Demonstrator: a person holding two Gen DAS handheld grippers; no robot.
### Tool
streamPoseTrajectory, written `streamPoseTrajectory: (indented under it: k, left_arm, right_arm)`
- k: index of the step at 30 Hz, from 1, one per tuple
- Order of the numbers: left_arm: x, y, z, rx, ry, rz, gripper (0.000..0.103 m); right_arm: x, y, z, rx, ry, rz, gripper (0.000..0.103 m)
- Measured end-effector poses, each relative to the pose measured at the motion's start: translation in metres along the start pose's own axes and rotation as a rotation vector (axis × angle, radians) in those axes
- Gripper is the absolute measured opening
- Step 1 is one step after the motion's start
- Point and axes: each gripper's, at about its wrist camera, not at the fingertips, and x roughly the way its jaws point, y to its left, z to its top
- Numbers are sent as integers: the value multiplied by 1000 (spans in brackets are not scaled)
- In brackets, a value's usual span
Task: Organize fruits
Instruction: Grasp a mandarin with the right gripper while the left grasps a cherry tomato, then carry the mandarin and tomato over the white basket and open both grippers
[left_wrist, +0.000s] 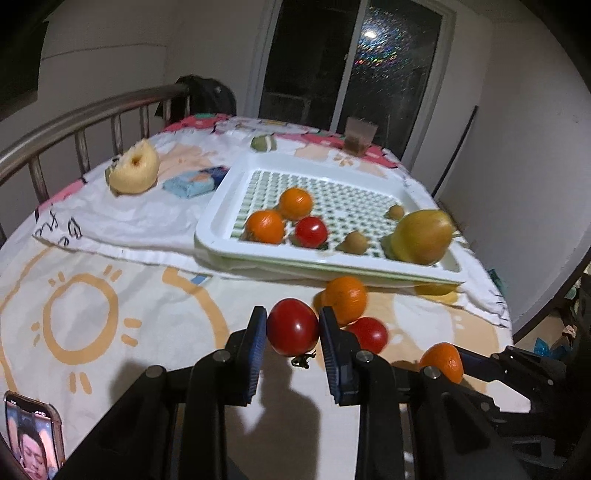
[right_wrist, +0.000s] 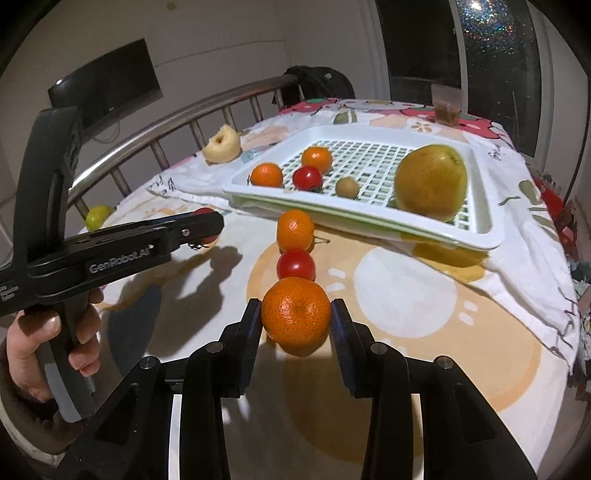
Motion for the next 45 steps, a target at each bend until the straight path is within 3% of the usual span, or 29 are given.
streamPoseTrajectory:
  k: [18,27,36,45]
  left_arm:
    - [-55,-35,28,92,-134,-103,31]
    - [-54,-41,62,138,-153,-90,31]
    - [-24,-42,107,140,-105,-87,31]
    - [41,-58,131,143,13,-65,31]
  right_arm:
    - [-66,-43,28,58,-109,-34,36]
    - [-79,-71,65,52,-153,-63,36]
    - [-62,-102,118,84,-142,-44,36]
    - [-7,-128,165,122,-59,-51,36]
